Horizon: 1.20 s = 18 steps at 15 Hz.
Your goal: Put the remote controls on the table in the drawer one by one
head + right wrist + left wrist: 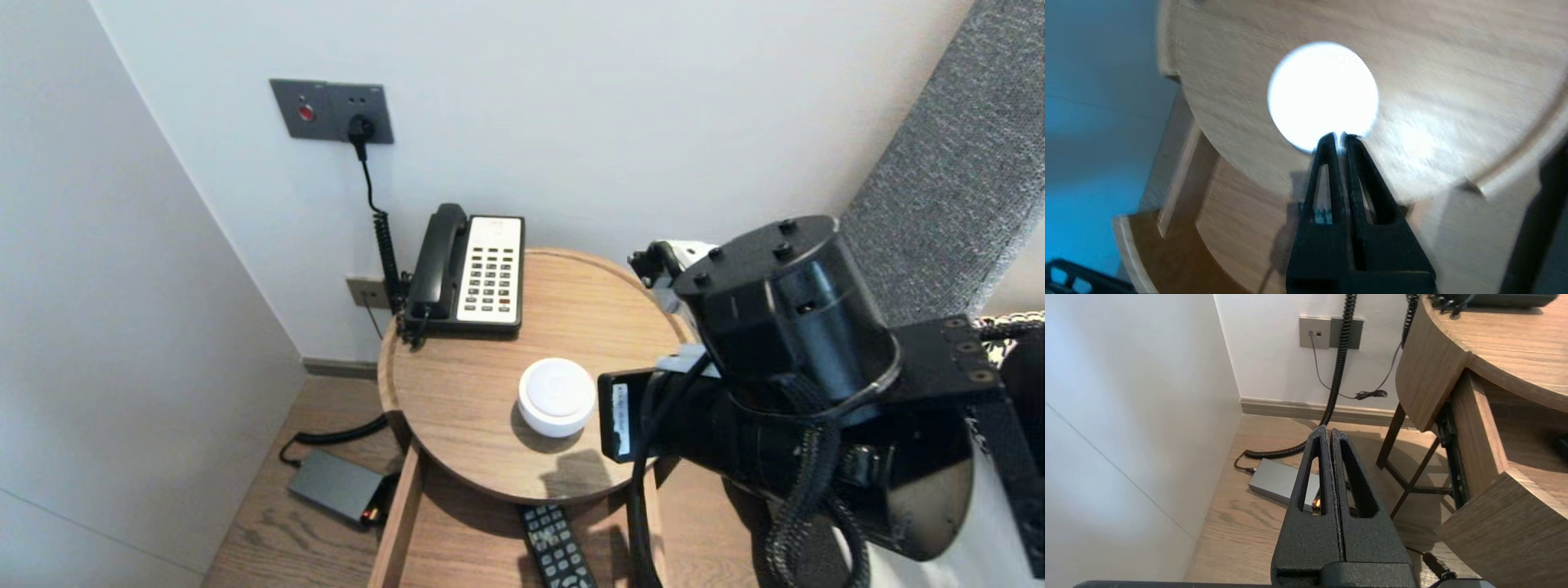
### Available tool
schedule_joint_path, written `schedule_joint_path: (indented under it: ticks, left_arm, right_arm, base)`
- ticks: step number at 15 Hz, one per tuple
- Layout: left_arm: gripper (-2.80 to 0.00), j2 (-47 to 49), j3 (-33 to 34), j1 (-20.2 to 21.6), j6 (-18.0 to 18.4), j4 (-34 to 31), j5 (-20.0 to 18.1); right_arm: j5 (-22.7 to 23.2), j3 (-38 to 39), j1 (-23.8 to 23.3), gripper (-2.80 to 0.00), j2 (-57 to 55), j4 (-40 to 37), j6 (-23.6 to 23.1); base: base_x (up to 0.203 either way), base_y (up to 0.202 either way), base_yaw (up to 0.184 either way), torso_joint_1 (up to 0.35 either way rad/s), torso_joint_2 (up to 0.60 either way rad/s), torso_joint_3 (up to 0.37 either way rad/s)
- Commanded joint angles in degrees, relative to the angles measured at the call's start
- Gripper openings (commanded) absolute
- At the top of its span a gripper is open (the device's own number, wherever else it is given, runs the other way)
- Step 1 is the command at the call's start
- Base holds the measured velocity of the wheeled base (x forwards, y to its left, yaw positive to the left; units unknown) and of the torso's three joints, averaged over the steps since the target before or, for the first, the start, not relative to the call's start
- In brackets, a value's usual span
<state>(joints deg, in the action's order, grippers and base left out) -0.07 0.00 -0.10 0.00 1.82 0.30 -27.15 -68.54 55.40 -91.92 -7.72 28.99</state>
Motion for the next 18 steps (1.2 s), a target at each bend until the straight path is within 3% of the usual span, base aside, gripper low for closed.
schedule_joint_path:
  ticks: [1,11,18]
  left_arm:
    - [-2.8,-0.01,0.53,0.01,0.0,0.03,0.05]
    - [-2.8,-0.01,0.53,0.01,0.0,0.03,0.05]
    - [-2.8,-0.01,0.53,0.01,0.0,0.03,0.05]
  right_arm:
    - [-0.17,-3.2,-0.11,0.0,-4.01,-0.1,0.13]
    - [-1.47,-4.55,-0.53,0.0,-8.06,0.9,-4.4]
    - [-2.99,-4.3,-1.23,0.0,-10.1,6.31,-6.4]
  base:
    - [0.0,0.0,0.0,0.0,0.0,0.0]
    - [0.0,0.0,0.0,0.0,0.0,0.0]
    - [0.0,0.0,0.0,0.0,0.0,0.0]
